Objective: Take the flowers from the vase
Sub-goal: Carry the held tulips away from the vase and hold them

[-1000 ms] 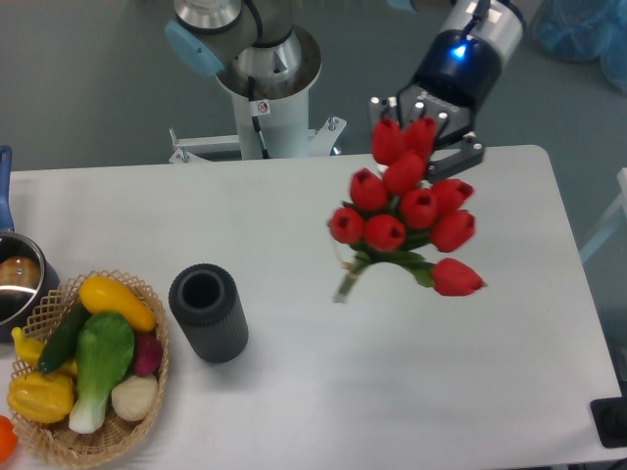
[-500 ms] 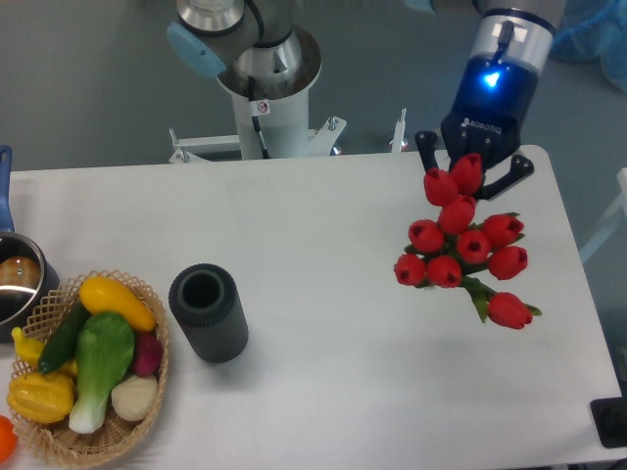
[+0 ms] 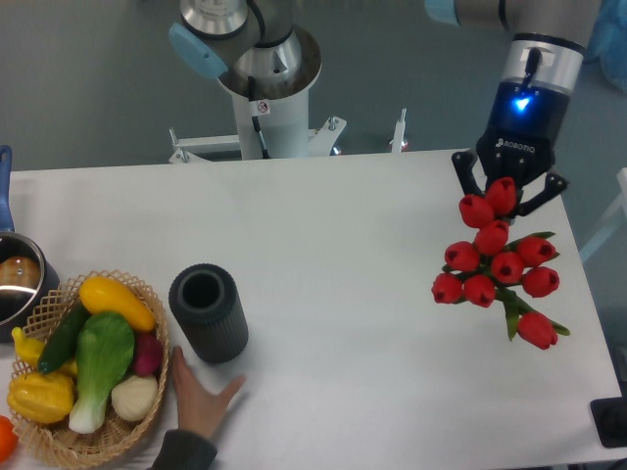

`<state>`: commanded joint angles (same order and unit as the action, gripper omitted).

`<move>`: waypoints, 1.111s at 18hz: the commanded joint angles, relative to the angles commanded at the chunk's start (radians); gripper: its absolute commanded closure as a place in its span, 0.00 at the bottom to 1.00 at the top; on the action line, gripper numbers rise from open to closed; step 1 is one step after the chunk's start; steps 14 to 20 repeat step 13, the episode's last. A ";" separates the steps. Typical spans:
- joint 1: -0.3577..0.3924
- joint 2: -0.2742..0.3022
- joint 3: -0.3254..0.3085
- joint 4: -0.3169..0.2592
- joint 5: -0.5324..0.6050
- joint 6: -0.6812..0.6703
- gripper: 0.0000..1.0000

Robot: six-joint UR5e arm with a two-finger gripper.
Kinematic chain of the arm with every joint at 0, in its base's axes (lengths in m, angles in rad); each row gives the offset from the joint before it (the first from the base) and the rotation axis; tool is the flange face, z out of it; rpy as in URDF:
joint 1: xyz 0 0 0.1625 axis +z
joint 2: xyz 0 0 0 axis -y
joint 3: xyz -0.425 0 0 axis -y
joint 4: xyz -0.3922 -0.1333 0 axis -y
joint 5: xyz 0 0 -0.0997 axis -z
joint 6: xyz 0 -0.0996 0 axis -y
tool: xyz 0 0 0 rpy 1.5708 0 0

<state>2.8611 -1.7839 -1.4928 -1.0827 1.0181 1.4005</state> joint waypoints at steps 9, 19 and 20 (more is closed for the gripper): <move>-0.086 -0.002 0.068 -0.207 0.381 0.087 1.00; -0.085 -0.003 0.069 -0.204 0.421 0.101 1.00; -0.085 -0.003 0.069 -0.204 0.421 0.101 1.00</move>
